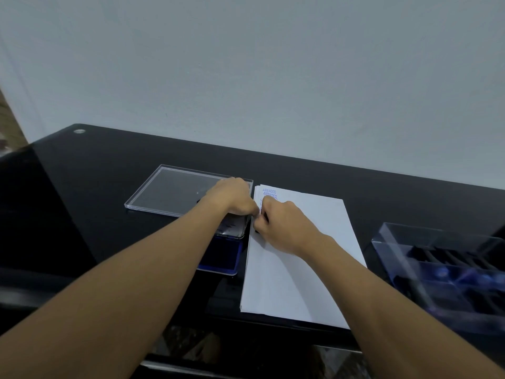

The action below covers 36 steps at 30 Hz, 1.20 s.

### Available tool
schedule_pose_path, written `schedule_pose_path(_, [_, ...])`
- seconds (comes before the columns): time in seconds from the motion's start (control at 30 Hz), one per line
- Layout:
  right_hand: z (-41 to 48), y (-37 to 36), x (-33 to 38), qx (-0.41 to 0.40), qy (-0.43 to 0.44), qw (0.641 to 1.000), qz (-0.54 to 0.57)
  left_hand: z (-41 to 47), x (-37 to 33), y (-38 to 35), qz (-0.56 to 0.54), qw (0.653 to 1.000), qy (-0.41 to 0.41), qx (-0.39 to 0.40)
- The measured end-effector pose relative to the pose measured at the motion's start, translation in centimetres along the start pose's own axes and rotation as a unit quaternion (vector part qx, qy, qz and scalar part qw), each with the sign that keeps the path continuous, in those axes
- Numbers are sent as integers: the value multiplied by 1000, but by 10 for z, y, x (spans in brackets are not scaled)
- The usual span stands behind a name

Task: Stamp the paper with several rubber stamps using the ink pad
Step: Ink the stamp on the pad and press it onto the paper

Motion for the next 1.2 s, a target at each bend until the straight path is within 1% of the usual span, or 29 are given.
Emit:
schedule_pose_path(0.2, [0, 0, 1, -5, 4, 1000, -10, -6, 4, 2, -24, 999, -9, -27])
schedule_pose_path(0.47, [4, 9, -4, 13, -23, 999, 27, -26, -1, 20, 10, 996, -7, -87])
schedule_pose_path(0.63, [11, 44, -9, -45, -33, 996, 72, -41, -8, 39, -3, 995, -25, -100])
schedule_pose_path(0.73, [10, 64, -11, -60, -37, 992, 103, -51, -12, 50, -18, 994, -31, -108])
schedule_pose_path(0.87, [7, 78, -13, -68, -41, 987, 139, -64, -19, 61, -27, 992, -36, -118])
schedule_pose_path(1.2, [1, 82, -13, -65, -43, 989, 124, -76, -23, 68, -33, 991, -30, -126])
Point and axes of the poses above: each hand's wrist, its own z-axis towards the middle knuckle, its own y-axis out of the back of the hand, x = y × z, the point moved 5 cm from there along z, towards the middle knuckle, and after that the axes turned 7 degrees about -z, right-handed, at the moved point
